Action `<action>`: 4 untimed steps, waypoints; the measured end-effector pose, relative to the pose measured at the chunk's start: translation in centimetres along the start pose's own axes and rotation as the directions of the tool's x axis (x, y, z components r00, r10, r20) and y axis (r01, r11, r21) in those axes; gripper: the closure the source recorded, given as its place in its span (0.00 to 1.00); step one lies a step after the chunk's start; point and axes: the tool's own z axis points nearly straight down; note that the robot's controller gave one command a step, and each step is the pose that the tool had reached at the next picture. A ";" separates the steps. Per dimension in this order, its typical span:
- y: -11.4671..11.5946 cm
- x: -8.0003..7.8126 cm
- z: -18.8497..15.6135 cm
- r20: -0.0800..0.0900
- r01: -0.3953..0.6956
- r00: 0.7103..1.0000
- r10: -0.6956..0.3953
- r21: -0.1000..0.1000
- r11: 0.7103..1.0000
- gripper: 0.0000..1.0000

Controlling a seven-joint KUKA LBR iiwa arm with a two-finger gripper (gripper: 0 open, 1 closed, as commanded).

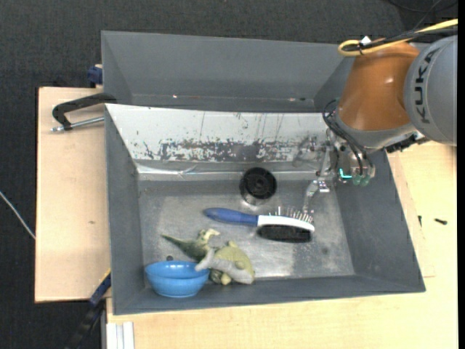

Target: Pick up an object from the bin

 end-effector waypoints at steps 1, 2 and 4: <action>1.2 4.8 6.3 0.013 0.334 0.942 -0.334 0.003 0.942 0.00; 5.6 9.1 6.3 0.016 0.623 0.782 -0.624 0.021 0.782 0.00; 6.2 10.1 7.1 0.001 0.897 0.442 -0.897 0.006 0.442 0.00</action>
Offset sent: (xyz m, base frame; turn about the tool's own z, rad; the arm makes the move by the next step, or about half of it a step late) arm -0.0537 0.0092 -0.0718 -0.3421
